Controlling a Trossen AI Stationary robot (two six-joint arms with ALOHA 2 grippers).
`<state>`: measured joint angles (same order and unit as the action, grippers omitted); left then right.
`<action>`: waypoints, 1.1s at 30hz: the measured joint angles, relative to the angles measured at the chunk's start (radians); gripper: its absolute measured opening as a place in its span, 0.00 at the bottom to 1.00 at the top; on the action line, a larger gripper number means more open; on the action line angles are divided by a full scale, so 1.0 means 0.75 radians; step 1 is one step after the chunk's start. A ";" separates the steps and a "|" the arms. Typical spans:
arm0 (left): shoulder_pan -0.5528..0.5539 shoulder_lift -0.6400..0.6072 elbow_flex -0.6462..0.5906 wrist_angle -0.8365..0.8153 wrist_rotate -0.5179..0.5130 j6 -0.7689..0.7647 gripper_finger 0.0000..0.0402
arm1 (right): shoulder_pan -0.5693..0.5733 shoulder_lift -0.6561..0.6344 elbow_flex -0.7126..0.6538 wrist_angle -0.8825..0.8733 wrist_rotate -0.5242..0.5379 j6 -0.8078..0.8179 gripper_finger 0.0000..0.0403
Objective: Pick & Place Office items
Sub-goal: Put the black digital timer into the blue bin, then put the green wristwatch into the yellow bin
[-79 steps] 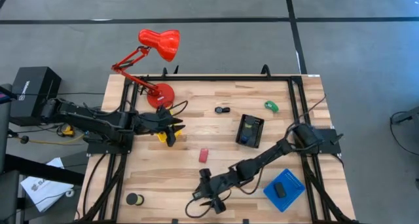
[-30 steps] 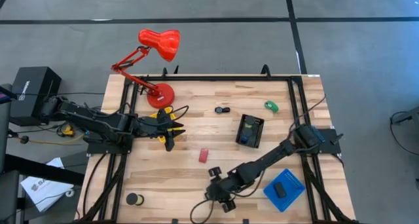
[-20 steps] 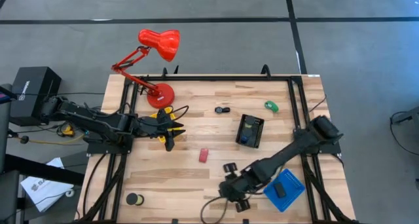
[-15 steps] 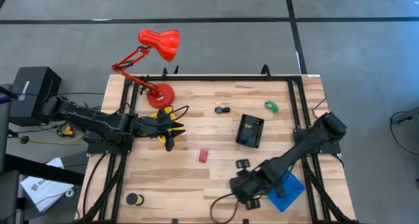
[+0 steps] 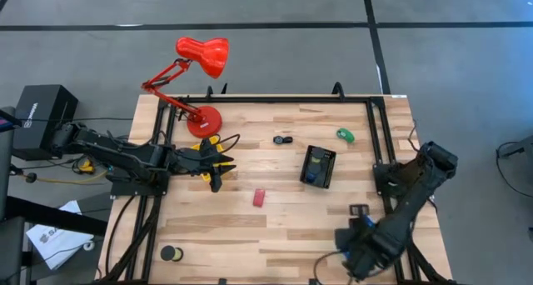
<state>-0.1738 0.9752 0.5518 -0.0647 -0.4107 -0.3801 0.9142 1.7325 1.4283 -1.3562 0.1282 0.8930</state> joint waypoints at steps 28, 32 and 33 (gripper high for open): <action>0.000 0.000 0.000 0.019 0.000 -0.002 0.29 | 0.083 0.002 -0.408 0.313 -0.251 0.241 0.46; 0.000 0.000 0.000 0.019 0.000 -0.002 0.29 | 0.068 0.002 -0.408 0.313 -0.251 0.235 0.53; 0.000 0.000 0.000 0.019 0.000 -0.002 0.29 | 0.068 0.002 -0.408 0.313 -0.252 0.235 0.55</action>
<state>-0.1738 0.9752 0.5518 -0.0502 -0.4107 -0.3817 0.9653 1.7340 1.1221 -1.1213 -0.0607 1.0690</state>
